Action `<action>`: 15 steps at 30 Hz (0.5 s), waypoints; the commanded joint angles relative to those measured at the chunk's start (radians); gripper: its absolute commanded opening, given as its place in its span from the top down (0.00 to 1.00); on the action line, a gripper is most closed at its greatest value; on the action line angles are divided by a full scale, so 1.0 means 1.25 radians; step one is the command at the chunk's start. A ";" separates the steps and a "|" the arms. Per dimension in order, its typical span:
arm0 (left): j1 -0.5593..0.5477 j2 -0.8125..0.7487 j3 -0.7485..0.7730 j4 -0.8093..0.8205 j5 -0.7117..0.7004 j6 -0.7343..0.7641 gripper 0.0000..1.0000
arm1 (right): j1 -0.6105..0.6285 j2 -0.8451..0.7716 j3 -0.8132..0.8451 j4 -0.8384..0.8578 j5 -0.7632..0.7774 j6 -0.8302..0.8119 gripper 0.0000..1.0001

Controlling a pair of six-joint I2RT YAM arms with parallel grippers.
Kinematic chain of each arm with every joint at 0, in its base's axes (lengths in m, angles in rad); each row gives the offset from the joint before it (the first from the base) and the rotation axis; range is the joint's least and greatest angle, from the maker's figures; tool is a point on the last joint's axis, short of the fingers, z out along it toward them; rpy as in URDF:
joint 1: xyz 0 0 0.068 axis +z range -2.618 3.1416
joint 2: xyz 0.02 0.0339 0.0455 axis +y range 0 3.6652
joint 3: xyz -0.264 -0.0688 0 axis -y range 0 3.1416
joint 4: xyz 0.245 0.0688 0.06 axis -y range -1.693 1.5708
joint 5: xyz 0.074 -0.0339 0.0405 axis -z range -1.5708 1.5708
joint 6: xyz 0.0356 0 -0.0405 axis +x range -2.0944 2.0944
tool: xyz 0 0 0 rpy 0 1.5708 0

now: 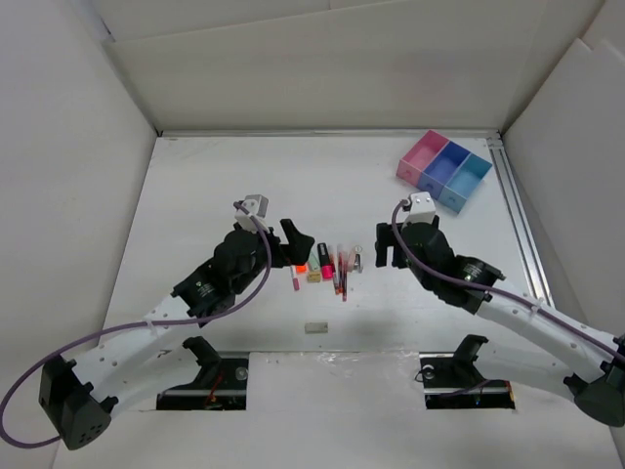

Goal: Sort the stationery into containers
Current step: Pick up the stapler from the center of the board.

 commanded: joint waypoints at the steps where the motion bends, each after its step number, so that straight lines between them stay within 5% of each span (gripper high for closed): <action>1: 0.005 -0.014 -0.004 0.057 -0.013 -0.003 0.00 | -0.001 -0.018 -0.005 0.007 0.000 0.011 0.11; 6: 0.005 -0.014 -0.022 0.026 -0.033 -0.033 0.00 | -0.001 -0.018 -0.005 -0.002 0.000 0.011 0.27; 10: 0.005 -0.047 -0.059 0.070 0.019 -0.016 0.00 | -0.001 -0.018 -0.005 -0.002 -0.009 0.018 0.57; 12: 0.005 -0.078 -0.079 0.100 0.042 0.012 0.00 | -0.001 -0.018 -0.005 -0.002 -0.017 0.018 0.84; 14: 0.005 -0.107 -0.088 0.127 0.052 0.012 0.00 | 0.006 0.000 -0.005 -0.002 -0.027 0.027 1.00; 15: 0.005 -0.107 -0.099 0.136 0.052 0.012 0.00 | 0.006 0.008 -0.005 0.008 -0.039 0.027 1.00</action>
